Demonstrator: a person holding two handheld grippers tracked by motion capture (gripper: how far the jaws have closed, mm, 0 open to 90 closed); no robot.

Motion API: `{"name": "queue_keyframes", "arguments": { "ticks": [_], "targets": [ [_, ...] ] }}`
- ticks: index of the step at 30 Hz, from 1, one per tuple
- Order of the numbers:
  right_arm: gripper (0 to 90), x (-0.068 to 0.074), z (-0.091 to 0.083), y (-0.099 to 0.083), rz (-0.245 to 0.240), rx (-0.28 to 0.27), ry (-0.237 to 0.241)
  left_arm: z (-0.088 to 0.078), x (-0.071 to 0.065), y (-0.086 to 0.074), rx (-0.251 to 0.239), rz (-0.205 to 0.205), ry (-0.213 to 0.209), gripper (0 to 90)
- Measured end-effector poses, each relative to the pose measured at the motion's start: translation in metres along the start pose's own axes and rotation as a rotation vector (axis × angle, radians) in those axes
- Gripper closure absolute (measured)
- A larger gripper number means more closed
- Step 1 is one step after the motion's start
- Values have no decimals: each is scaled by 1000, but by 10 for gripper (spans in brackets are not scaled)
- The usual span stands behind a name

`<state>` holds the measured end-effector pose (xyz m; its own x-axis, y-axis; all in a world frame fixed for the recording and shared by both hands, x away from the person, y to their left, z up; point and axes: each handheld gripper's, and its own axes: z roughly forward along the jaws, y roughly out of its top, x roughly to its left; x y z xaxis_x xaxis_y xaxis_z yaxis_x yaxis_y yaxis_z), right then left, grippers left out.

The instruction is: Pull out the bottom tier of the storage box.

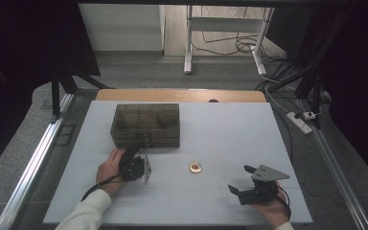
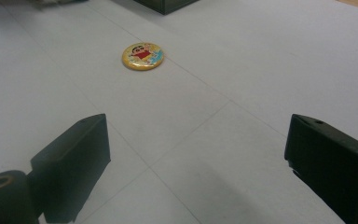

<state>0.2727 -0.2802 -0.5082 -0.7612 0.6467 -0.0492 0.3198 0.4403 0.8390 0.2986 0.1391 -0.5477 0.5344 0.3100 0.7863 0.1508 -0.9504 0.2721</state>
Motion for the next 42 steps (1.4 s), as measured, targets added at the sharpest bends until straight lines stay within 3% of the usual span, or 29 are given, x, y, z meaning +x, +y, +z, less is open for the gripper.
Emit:
{"name": "queue_keyframes", "arguments": {
  "ticks": [42],
  "targets": [
    [72, 0, -1, 0, 0, 0, -6, 11, -1, 8, 2, 21, 27, 498]
  ]
}}
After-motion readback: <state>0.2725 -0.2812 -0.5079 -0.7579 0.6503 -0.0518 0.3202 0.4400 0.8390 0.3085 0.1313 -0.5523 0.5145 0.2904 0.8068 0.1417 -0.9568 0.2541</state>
